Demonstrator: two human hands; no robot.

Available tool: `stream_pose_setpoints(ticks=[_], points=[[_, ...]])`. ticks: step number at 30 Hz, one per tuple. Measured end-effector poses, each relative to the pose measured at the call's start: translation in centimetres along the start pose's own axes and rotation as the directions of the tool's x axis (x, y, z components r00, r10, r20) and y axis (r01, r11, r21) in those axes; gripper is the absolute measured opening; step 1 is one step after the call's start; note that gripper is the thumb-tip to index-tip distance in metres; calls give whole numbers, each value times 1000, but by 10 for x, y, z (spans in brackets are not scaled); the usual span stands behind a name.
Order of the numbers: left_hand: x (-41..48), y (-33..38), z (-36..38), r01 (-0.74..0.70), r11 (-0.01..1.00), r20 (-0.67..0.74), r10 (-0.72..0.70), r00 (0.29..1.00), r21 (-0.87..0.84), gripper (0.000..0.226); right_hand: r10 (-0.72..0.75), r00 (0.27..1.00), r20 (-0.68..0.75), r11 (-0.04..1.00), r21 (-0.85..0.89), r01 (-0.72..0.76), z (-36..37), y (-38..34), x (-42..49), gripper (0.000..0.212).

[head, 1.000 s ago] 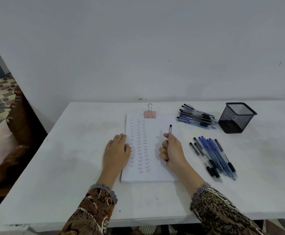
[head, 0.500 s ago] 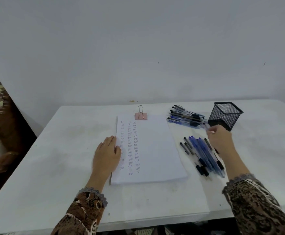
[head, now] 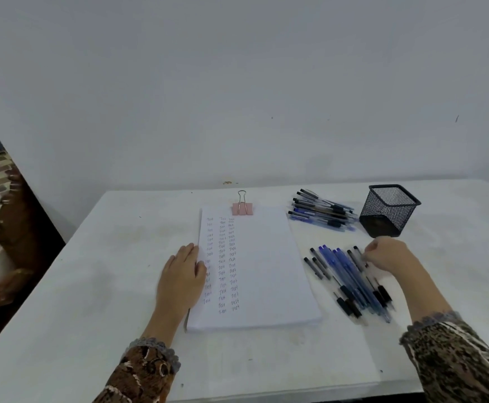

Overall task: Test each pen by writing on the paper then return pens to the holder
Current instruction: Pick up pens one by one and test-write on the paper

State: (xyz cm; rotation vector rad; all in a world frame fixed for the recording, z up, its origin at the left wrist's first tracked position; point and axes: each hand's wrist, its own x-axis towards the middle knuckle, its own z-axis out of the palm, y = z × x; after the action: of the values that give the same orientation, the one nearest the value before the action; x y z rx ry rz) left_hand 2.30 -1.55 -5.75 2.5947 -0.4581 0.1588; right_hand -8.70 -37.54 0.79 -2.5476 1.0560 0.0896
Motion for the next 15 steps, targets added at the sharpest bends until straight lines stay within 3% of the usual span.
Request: stream_pose_setpoints(ticks=[4, 9, 15], points=[[-1, 3, -3, 7, 1000, -20, -7, 1000, 17, 47, -161, 987, -21, 986, -47, 160, -11, -31, 9, 27], [3, -1, -1, 10, 999, 37, -11, 999, 46, 48, -457, 888, 50, 882, -99, 460, -1, -70, 27, 34], [10, -2, -3, 49, 999, 87, -49, 995, 0, 47, -523, 852, -23, 836, -212, 507, 15, -77, 43, 33]])
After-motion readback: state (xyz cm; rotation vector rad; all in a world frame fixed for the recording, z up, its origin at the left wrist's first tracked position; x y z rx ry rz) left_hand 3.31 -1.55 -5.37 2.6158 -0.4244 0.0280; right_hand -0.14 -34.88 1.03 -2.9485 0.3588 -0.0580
